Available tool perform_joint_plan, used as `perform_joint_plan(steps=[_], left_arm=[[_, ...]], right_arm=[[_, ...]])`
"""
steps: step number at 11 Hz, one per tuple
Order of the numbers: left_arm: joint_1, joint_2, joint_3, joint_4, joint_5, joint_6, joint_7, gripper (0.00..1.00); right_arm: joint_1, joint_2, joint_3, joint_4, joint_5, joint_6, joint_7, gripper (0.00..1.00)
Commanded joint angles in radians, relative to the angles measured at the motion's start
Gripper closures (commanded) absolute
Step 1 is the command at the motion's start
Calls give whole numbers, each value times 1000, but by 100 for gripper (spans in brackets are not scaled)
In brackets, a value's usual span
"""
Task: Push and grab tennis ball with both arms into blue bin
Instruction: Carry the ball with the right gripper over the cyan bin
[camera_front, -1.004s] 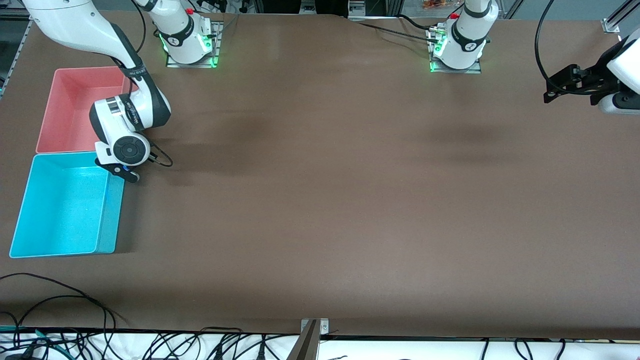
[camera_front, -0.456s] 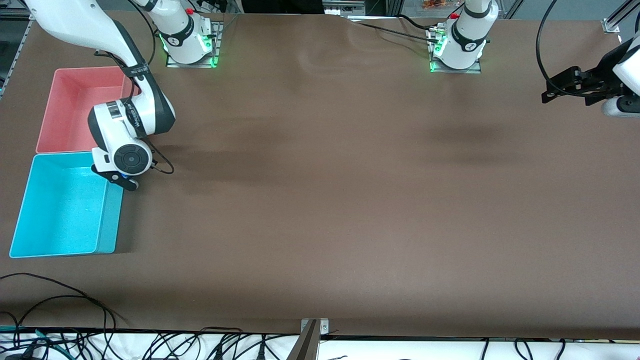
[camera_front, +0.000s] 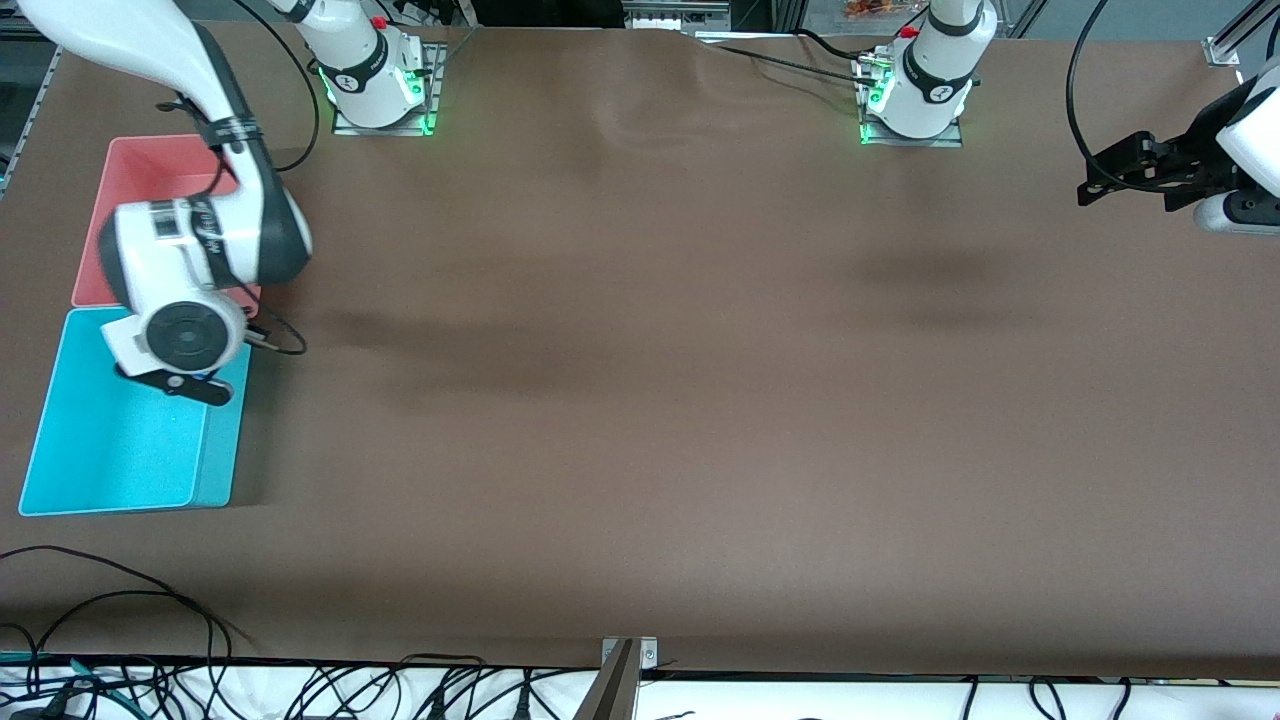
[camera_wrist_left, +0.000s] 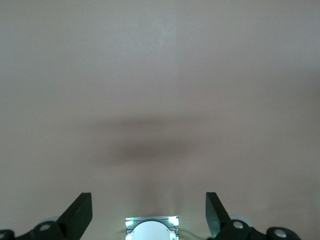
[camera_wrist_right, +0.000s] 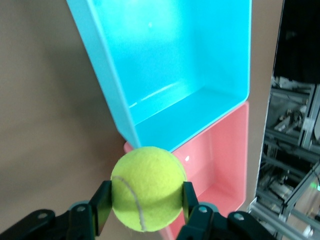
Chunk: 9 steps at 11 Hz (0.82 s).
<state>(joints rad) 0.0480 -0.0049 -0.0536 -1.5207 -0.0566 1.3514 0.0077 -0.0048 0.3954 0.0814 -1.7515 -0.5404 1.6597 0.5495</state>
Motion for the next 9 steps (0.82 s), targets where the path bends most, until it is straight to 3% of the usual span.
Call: perform_joint_plan(steps=[1, 3, 5, 9], left_arm=[[-2, 2, -9, 16, 73, -12, -3, 0], [3, 0, -14, 19, 90, -11, 3, 0], [9, 0, -9, 43, 96, -11, 0, 0], [9, -4, -14, 48, 90, -21, -2, 0]], right_arm=[[-143, 19, 3, 105, 115, 1, -335, 68], [-210, 23, 5, 106, 146, 89, -520, 68], [-277, 42, 3, 106, 282, 126, -656, 68], [-342, 94, 5, 104, 332, 205, -796, 68]])
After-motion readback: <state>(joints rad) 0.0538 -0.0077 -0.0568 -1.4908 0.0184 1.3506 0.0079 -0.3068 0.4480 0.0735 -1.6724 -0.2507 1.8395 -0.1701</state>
